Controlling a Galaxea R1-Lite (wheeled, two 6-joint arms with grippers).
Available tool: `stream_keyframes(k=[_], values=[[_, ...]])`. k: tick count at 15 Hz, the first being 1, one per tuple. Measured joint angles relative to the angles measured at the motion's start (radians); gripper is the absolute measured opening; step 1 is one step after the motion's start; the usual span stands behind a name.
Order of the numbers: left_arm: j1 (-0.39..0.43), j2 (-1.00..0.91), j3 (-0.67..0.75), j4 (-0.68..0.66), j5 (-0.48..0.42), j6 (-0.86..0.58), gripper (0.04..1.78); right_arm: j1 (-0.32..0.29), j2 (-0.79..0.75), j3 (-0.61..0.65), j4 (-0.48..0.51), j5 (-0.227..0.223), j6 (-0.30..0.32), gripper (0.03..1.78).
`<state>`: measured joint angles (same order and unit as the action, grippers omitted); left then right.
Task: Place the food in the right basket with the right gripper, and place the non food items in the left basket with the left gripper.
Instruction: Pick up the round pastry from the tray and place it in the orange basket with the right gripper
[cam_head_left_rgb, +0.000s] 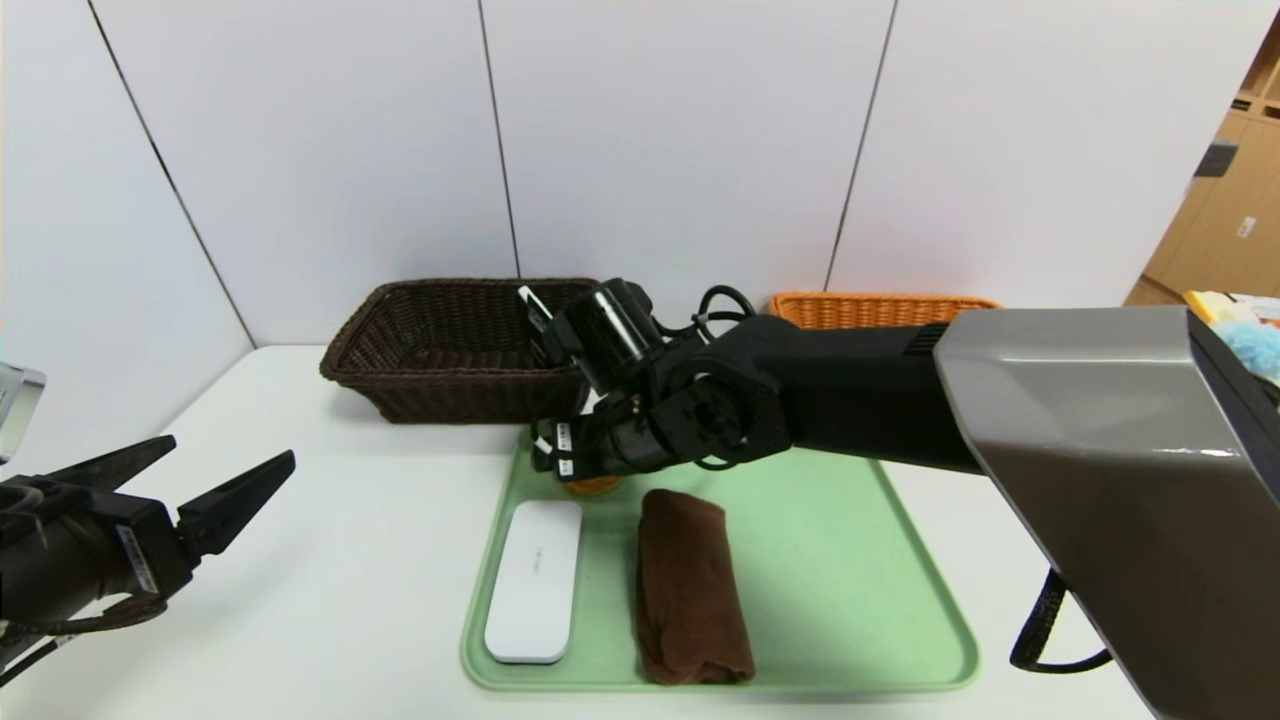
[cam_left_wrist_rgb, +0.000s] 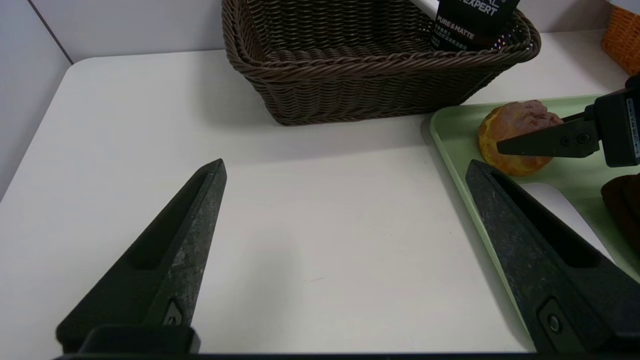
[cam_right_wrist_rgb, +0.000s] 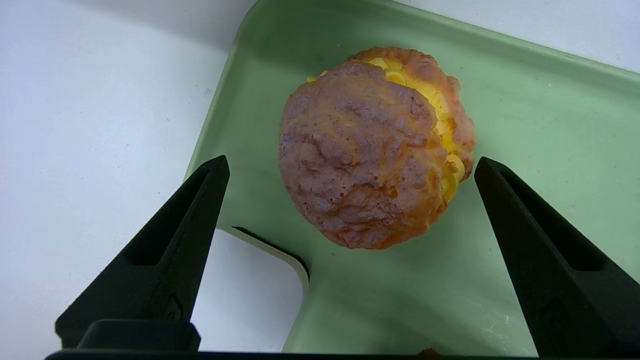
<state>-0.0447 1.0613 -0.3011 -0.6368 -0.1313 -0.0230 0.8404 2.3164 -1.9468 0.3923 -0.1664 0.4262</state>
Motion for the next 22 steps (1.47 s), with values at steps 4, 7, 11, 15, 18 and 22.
stream_keyframes(k=[4, 7, 11, 15, 18, 22], values=[[0.000, 0.000, 0.004, -0.009, 0.000, 0.001, 1.69, 0.000, 0.003, 0.000, -0.003, 0.000, -0.007, 1.24], [0.000, 0.002, 0.003, -0.008, 0.000, 0.002, 1.69, 0.000, 0.003, 0.000, -0.002, 0.000, -0.007, 0.89], [0.000, 0.005, -0.003, -0.008, -0.001, 0.002, 1.69, 0.000, -0.004, 0.000, 0.000, -0.002, -0.008, 0.43], [0.000, 0.011, -0.005, -0.008, -0.001, 0.003, 1.69, 0.003, -0.063, 0.004, 0.003, -0.003, -0.028, 0.43], [0.000, 0.021, -0.012, -0.015, -0.001, 0.003, 1.69, 0.017, -0.146, 0.031, 0.003, -0.003, -0.053, 0.43], [0.000, 0.030, -0.015, -0.016, -0.001, 0.004, 1.69, 0.024, -0.290, 0.078, 0.000, -0.001, -0.111, 0.43]])
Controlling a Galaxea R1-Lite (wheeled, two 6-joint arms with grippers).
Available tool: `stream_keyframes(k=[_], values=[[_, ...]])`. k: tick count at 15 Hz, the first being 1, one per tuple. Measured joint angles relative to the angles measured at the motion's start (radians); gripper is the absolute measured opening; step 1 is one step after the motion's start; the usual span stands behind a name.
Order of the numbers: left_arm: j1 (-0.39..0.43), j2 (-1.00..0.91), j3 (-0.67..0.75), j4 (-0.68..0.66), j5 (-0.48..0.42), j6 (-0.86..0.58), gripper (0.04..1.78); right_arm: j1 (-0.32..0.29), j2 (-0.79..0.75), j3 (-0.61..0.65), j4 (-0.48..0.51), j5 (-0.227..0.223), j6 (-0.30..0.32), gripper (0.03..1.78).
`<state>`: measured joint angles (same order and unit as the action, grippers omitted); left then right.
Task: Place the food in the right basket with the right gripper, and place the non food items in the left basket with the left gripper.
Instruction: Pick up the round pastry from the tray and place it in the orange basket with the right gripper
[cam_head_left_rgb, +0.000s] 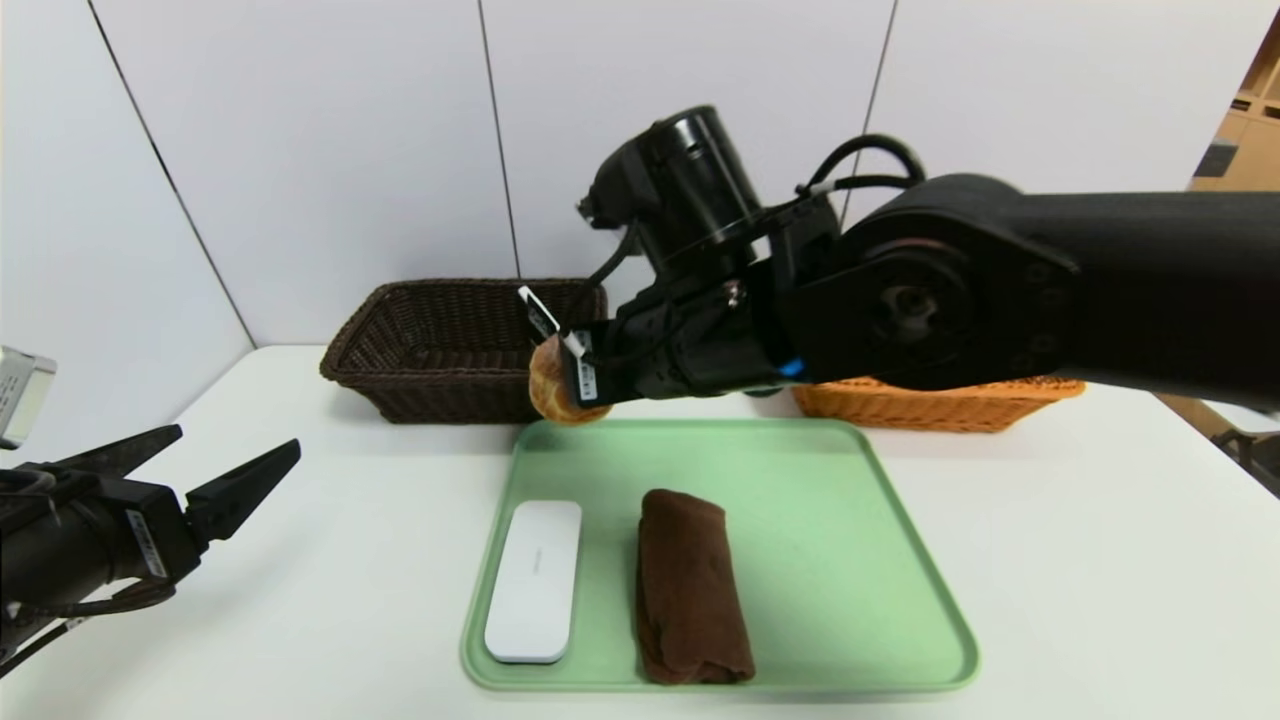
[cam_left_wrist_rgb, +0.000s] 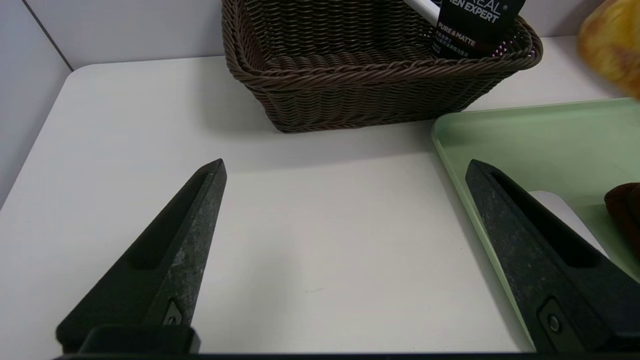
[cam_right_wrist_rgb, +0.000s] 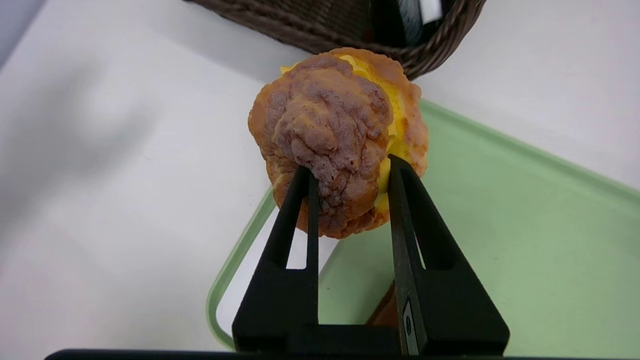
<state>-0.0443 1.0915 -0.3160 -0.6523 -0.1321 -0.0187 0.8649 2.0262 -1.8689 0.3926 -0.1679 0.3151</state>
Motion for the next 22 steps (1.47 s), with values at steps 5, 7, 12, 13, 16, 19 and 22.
stream_keyframes(k=[5, 7, 12, 13, 16, 19, 22], values=[[0.000, 0.015, -0.003, -0.002, -0.001, 0.003, 1.69, -0.181, -0.159, 0.089, -0.031, 0.005, -0.122, 0.40], [0.000, 0.023, -0.003, -0.010, -0.001, 0.004, 1.69, -0.293, -0.186, 0.101, -0.058, 0.012, -0.172, 0.40], [0.000, 0.043, -0.018, -0.023, -0.001, 0.009, 1.69, -0.566, -0.157, 0.127, -0.121, 0.073, -0.264, 0.40], [0.000, 0.047, -0.021, -0.023, 0.000, 0.009, 1.69, -0.603, -0.135, 0.133, -0.122, 0.077, -0.264, 0.40], [0.000, 0.053, -0.022, -0.023, -0.001, 0.011, 1.69, -0.651, -0.072, 0.139, -0.123, 0.087, -0.262, 0.40], [0.000, 0.056, -0.024, -0.023, 0.000, 0.013, 1.69, -0.665, 0.000, 0.125, -0.123, 0.090, -0.264, 0.40], [0.000, 0.057, -0.024, -0.022, -0.001, 0.013, 1.69, -0.668, 0.064, 0.115, -0.122, 0.088, -0.262, 0.40]])
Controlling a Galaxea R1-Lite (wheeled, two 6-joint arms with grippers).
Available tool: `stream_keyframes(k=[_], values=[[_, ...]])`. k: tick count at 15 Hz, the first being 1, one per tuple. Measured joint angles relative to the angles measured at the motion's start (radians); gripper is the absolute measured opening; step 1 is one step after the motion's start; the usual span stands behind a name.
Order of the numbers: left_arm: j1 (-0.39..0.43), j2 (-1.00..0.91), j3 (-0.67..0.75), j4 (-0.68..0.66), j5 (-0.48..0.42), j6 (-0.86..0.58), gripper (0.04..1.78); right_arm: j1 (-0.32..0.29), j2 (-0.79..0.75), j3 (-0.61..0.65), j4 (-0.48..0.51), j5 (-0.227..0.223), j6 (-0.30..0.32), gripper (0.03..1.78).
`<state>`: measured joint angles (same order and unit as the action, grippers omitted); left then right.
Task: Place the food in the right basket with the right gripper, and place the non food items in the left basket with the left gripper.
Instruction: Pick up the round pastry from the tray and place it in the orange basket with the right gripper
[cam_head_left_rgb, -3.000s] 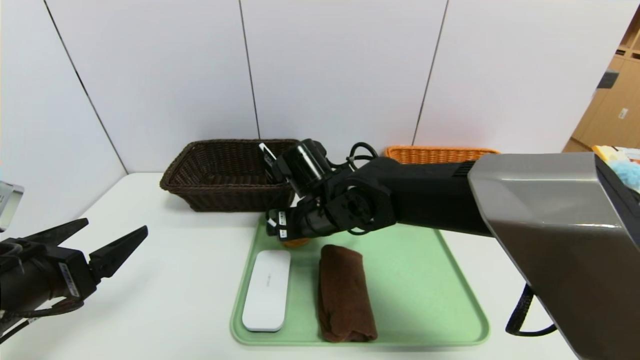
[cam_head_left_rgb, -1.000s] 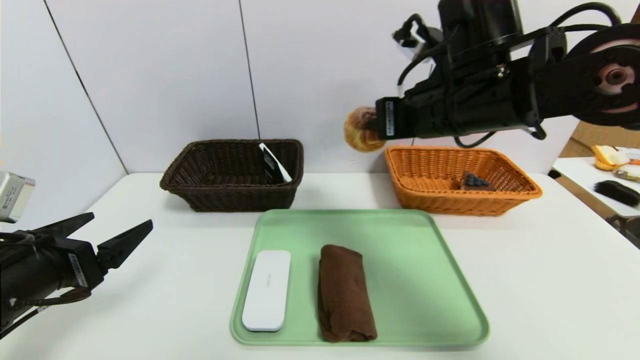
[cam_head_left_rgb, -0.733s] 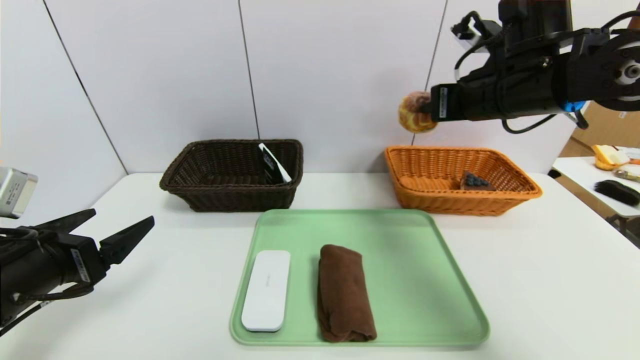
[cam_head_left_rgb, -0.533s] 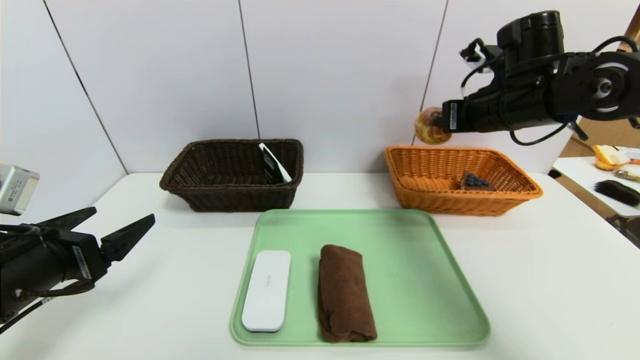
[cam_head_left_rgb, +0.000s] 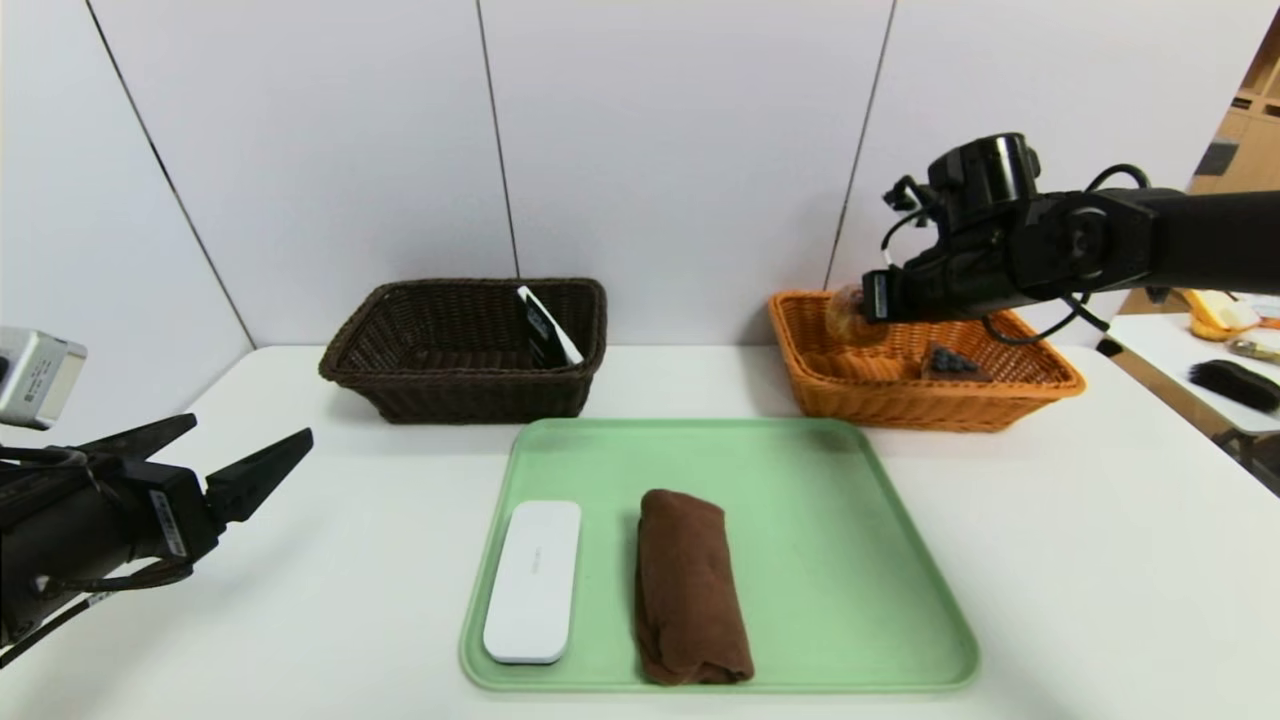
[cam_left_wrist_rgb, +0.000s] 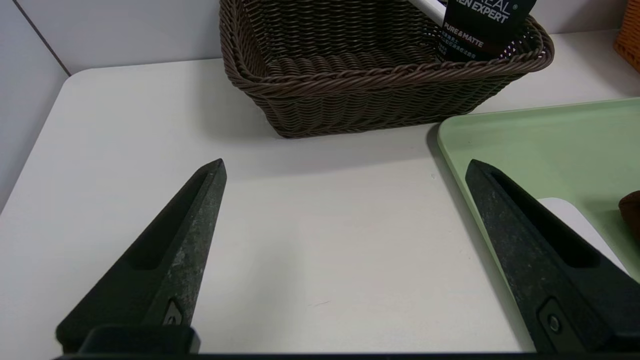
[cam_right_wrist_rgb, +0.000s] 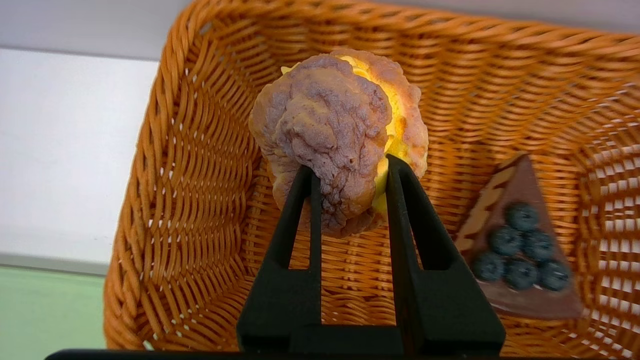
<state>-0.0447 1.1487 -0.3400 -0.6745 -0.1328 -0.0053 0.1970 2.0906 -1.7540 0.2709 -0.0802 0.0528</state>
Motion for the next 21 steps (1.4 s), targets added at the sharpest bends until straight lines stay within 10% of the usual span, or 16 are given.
stream_keyframes(k=[11, 21], values=[[0.000, 0.011, -0.002, -0.001, 0.000, 0.000, 1.69, -0.003, 0.076, 0.017, 0.013, -0.001, 0.001, 0.40], [0.000, 0.011, -0.001, -0.001, 0.000, 0.001, 1.69, -0.004, 0.059, 0.015, -0.011, -0.017, 0.006, 1.34]])
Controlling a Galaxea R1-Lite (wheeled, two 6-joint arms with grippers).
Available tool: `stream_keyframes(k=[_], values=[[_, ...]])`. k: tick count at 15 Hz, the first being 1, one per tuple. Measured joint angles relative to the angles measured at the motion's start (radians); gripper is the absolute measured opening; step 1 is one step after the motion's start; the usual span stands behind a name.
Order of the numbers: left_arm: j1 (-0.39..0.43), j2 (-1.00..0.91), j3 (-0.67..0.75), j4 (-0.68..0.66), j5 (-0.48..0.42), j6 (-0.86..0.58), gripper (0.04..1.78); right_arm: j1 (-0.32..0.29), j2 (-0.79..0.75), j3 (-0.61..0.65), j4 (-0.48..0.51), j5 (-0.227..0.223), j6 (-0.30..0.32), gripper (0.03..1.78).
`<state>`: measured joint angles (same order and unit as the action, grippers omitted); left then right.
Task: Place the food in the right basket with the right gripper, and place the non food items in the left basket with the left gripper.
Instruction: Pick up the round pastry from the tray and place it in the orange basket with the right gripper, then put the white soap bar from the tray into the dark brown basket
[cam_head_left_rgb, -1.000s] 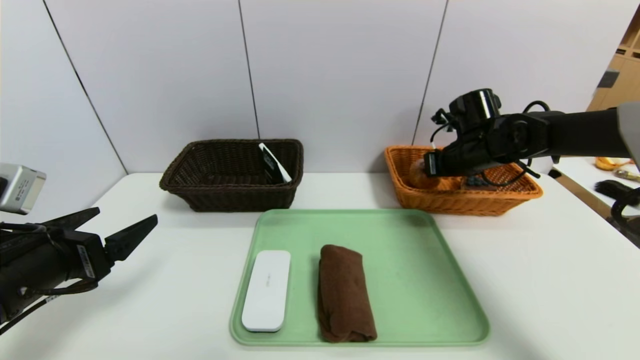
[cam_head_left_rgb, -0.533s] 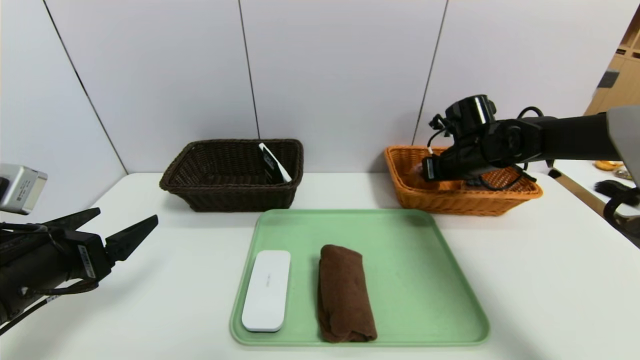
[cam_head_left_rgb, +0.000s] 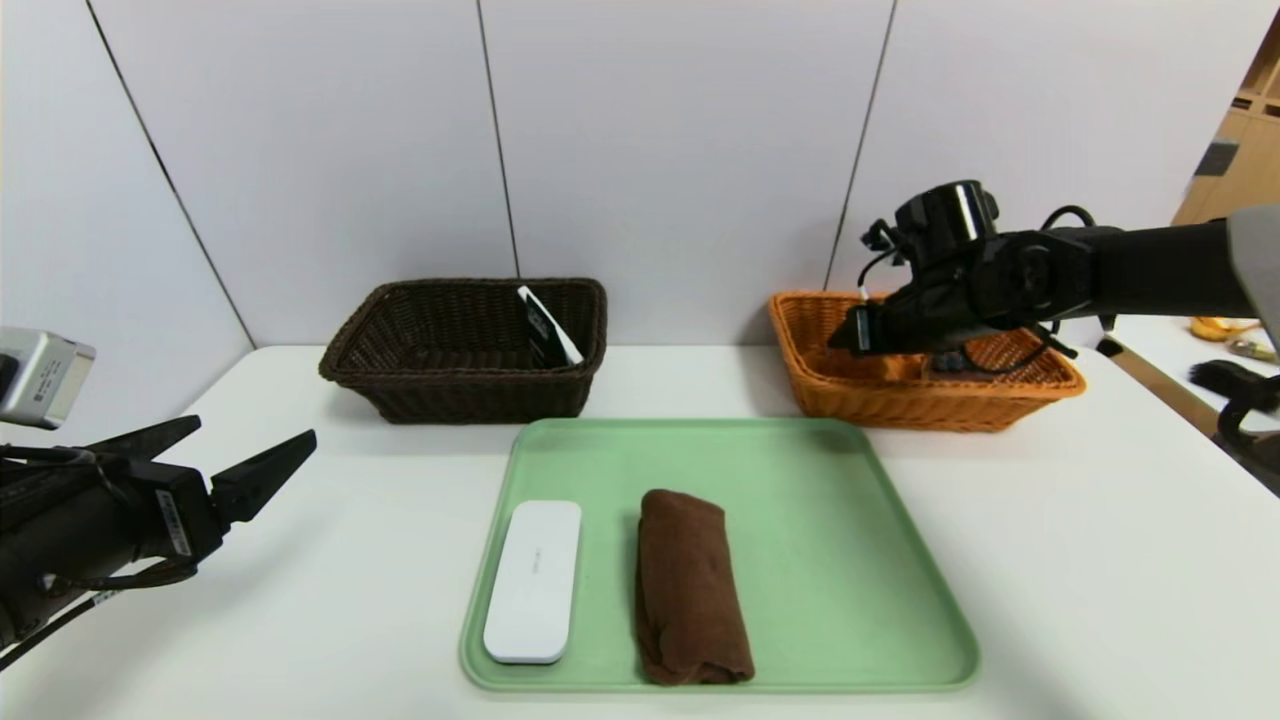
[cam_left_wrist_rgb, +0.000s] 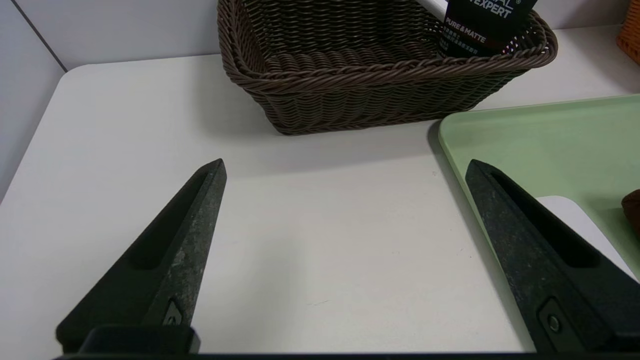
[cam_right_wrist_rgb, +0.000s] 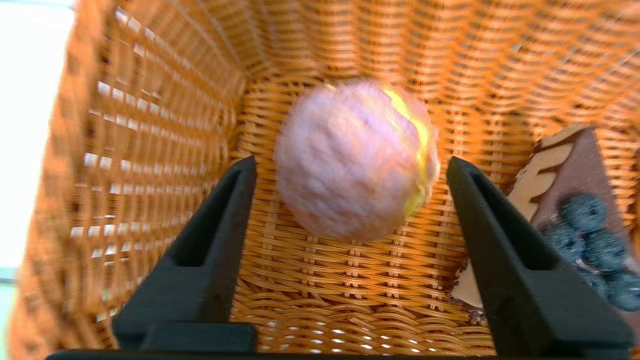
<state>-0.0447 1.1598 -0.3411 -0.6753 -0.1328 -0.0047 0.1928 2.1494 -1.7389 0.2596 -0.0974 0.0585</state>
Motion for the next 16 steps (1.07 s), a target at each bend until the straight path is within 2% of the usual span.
stream_keyframes(k=[5, 8, 13, 16], values=[[0.000, -0.001, 0.000, 0.000, 0.000, -0.001, 1.69, 0.003, -0.087, -0.001, -0.025, -0.007, -0.008, 1.51], [0.000, -0.006, 0.002, 0.000, 0.000, -0.002, 1.69, 0.004, -0.200, 0.063, -0.063, -0.022, -0.008, 1.57], [-0.007, -0.010, 0.003, 0.000, 0.000, -0.003, 1.69, 0.000, -0.470, 0.367, -0.331, -0.028, -0.024, 1.64], [-0.045, -0.010, 0.006, 0.000, 0.000, -0.001, 1.69, -0.018, -0.655, 0.592, -0.413, -0.031, -0.036, 1.66]])
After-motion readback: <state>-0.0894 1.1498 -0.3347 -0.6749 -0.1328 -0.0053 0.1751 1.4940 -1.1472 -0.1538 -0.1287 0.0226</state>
